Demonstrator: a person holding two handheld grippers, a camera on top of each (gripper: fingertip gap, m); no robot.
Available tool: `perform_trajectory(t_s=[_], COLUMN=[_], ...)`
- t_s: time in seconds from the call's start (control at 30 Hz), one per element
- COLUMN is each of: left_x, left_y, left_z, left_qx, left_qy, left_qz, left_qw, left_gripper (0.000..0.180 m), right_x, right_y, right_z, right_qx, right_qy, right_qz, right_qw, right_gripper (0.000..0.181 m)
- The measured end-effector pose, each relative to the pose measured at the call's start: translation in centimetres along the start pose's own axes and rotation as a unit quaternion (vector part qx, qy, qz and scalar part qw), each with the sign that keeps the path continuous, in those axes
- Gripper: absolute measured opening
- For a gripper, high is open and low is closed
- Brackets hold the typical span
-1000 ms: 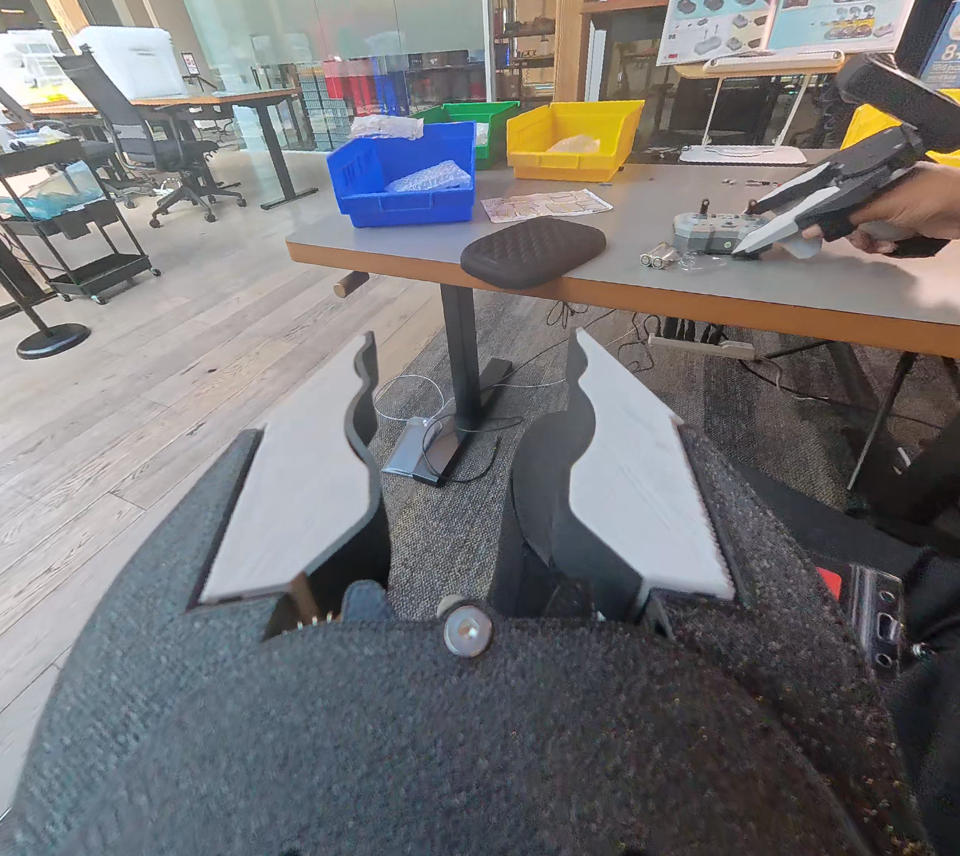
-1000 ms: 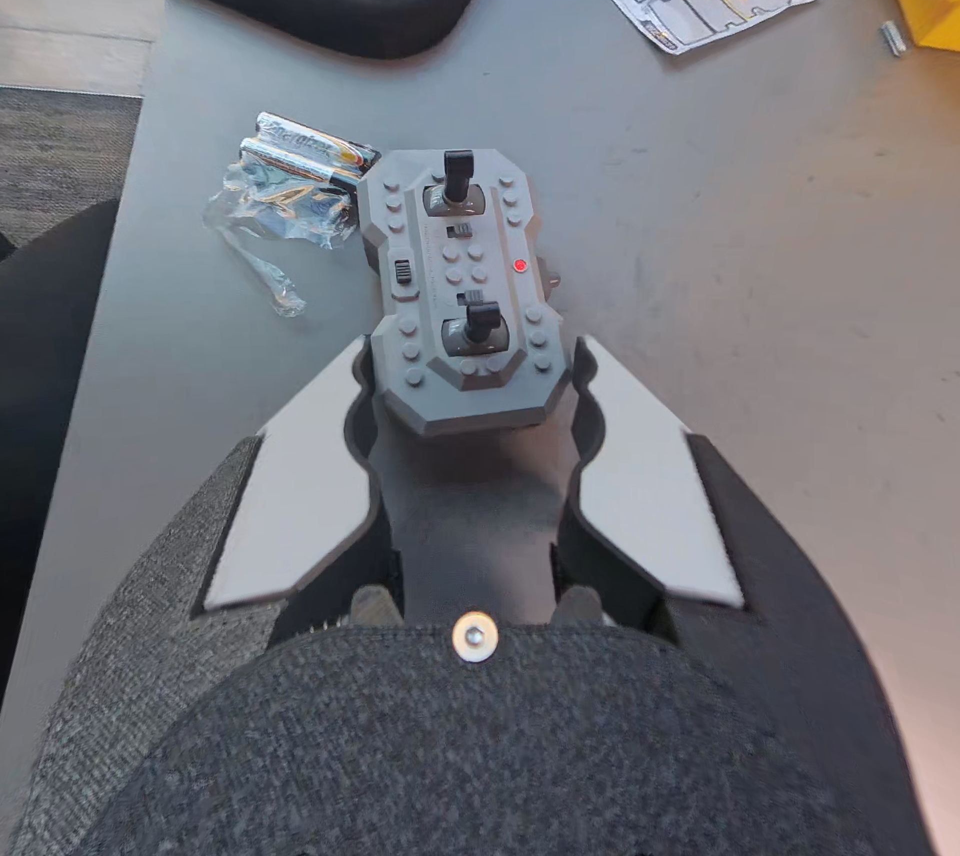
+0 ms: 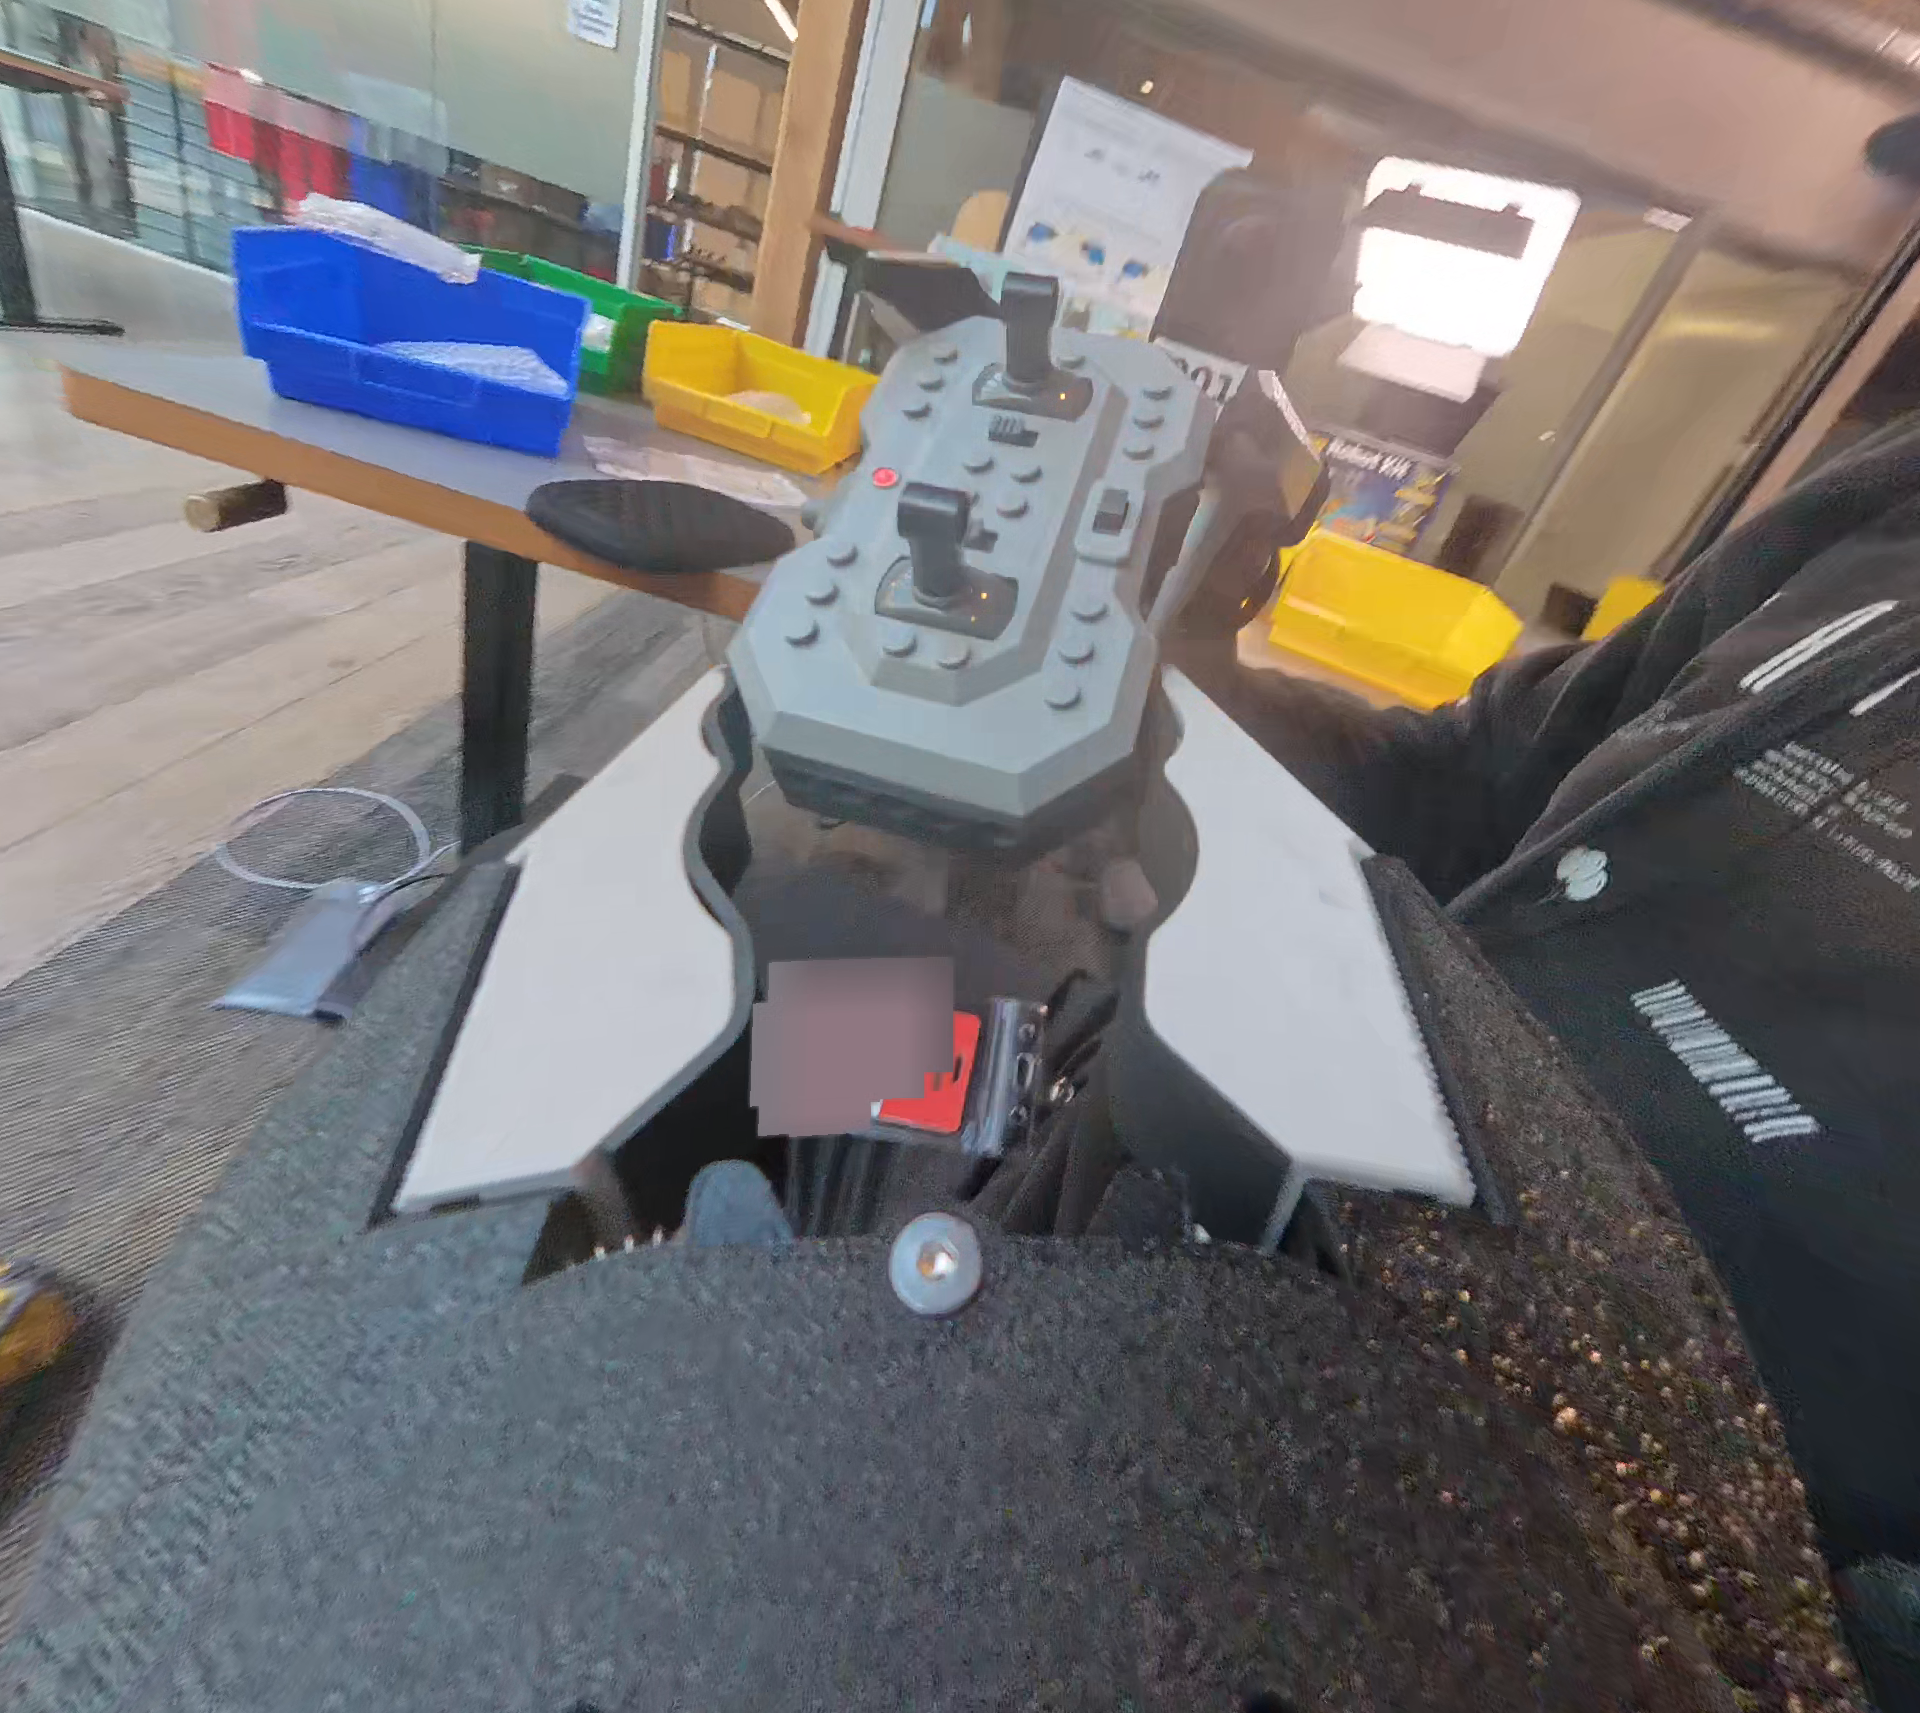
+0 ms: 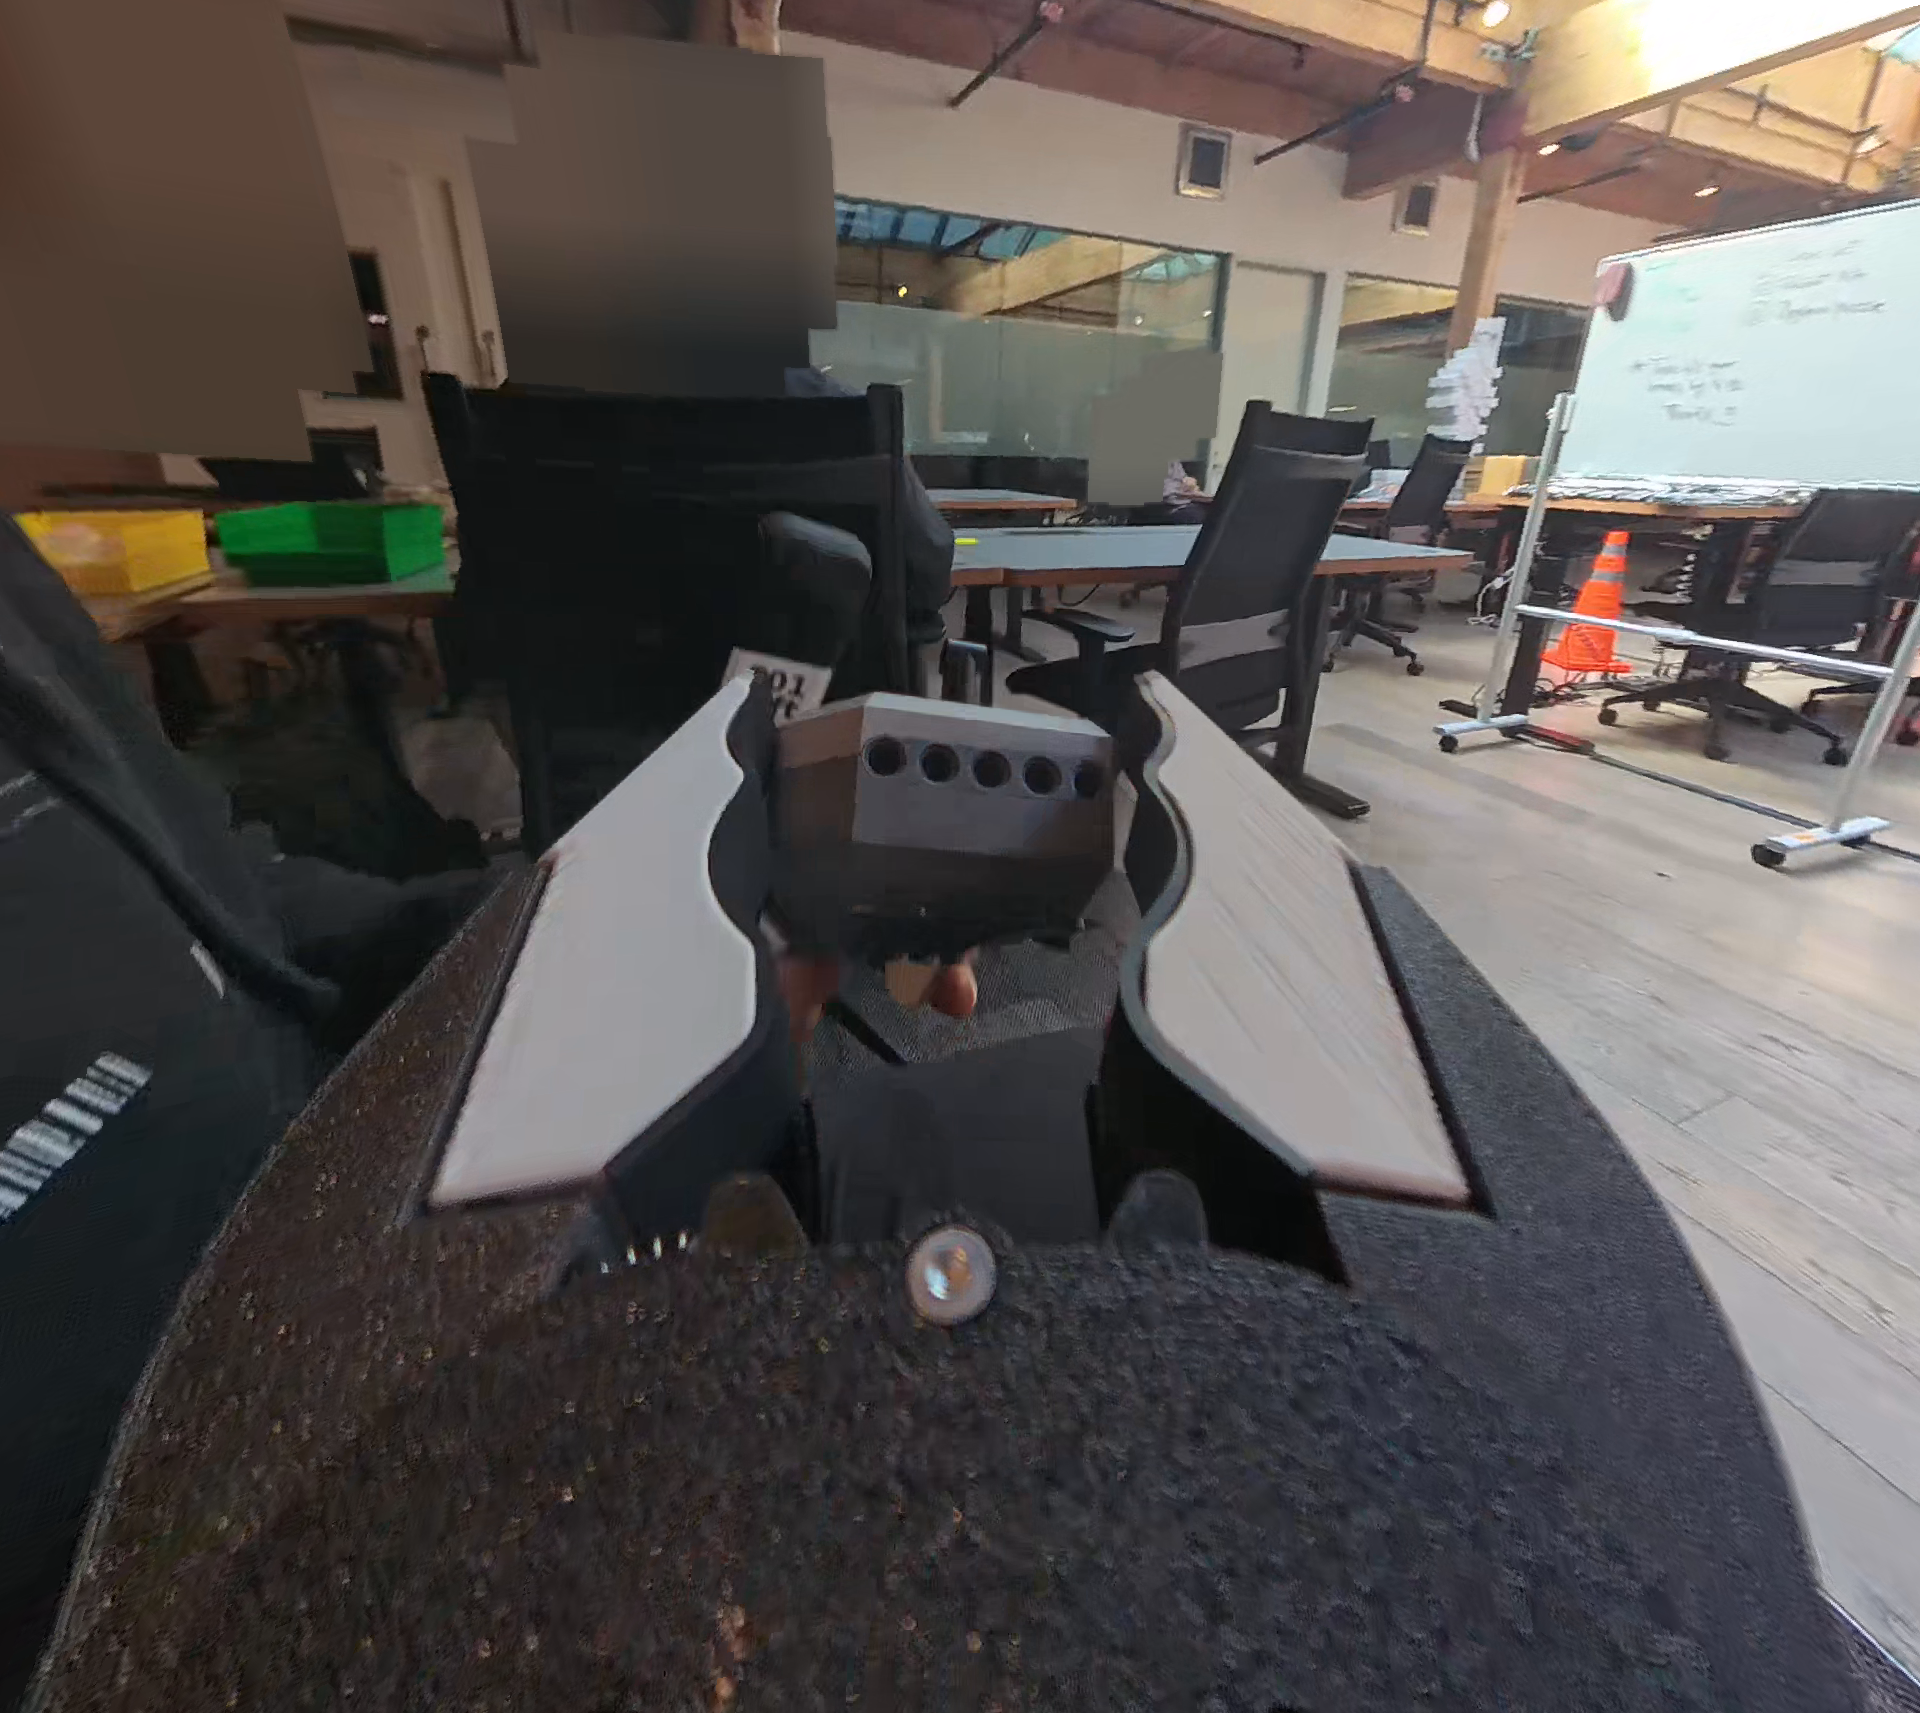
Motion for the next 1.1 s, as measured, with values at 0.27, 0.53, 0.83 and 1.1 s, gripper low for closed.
perform_trajectory(t_s=[0.27,0.53,0.83,1.1], left_x=[-1.4,-6.1,-2.7,-1.5], left_y=[-0.8,-1.1,-1.8,-2.3], left_z=[4.3,5.0,3.6,3.4], left_qx=[0.11,0.093,0.056,0.042], left_qy=[0.077,0.037,-0.075,-0.092], left_qz=[-0.122,-0.059,-0.032,-0.047], left_qw=[0.983,0.993,0.995,0.994], left_gripper=[0.072,0.065,0.063,0.064], right_x=[-4.4,-14.0,-16.2,-11.9], right_y=[1.9,4.2,7.0,5.4], right_z=[0.2,2.1,-0.5,0.7], right_qx=[0.045,0.102,0.16,0.147], right_qy=[0.129,0.239,0.166,0.102], right_qz=[-0.035,-0.148,-0.306,-0.257], right_qw=[0.99,0.954,0.924,0.95], right_gripper=[0.079,0.099,0.11,0.075])
Point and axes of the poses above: each gripper's, where its closed fingertips meet, z back along the fingers, x out of its top, y = z × x across the jaws, the point moved 3 cm from there along z, back along the fingers, and after that the axes turned 1 degree about -z, right-handed, at the moved point
